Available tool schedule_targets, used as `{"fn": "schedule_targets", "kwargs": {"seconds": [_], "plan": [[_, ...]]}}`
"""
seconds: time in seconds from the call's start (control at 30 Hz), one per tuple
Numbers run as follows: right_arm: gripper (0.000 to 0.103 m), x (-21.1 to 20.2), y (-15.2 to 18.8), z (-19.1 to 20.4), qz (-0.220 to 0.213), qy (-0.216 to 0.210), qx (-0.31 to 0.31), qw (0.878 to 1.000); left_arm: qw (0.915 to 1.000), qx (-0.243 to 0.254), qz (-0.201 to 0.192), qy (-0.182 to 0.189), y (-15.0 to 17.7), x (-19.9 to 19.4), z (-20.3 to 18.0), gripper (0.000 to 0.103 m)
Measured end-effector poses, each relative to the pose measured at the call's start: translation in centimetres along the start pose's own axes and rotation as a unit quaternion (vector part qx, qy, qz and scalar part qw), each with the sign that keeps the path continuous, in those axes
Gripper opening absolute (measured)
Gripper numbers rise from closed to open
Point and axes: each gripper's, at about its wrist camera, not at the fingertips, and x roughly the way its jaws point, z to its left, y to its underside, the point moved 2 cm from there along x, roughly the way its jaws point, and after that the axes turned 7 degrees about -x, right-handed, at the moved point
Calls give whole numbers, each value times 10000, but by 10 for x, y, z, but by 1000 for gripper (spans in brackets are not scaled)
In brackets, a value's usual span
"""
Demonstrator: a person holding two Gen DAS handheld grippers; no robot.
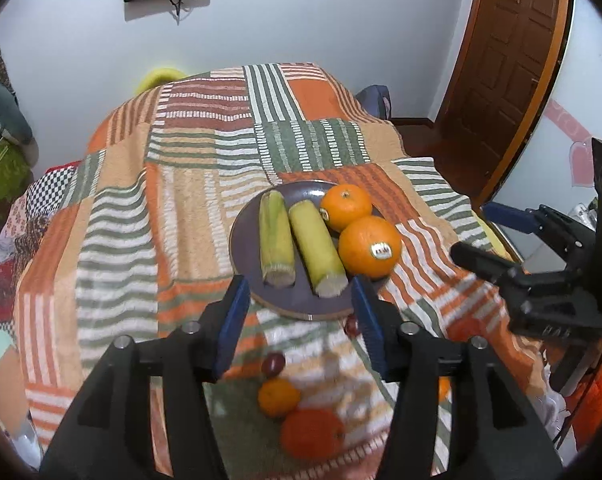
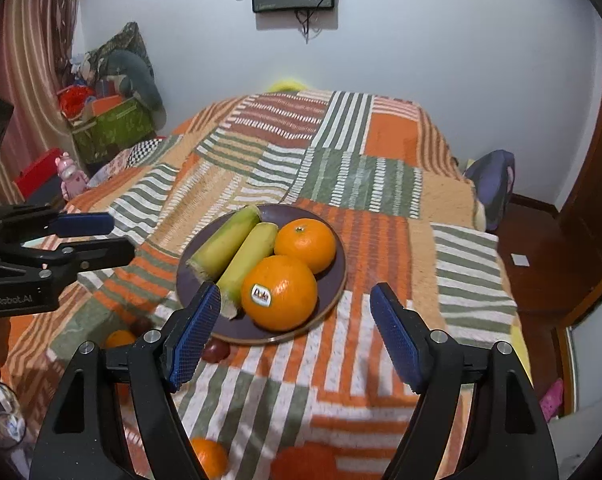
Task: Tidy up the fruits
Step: 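Grasp a red tomato with the left tool while the right tool grasps another tomato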
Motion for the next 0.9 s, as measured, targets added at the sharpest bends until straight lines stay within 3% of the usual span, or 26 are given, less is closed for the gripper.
{"fn": "schedule_targets", "kwargs": {"seconds": [0.3,0.57,0.9], "plan": [[77,-33,27,5,-83,267,37,9996,9998,-37,119,-143,49,-29,8,60],[82,-32,61,-7,260,428,327,9982,9988,-41,456,-159,91,-21,10,68],[82,-10,104,-16,743,69,967,9925,9958,-113,888,-166,118,7,6,68]]}}
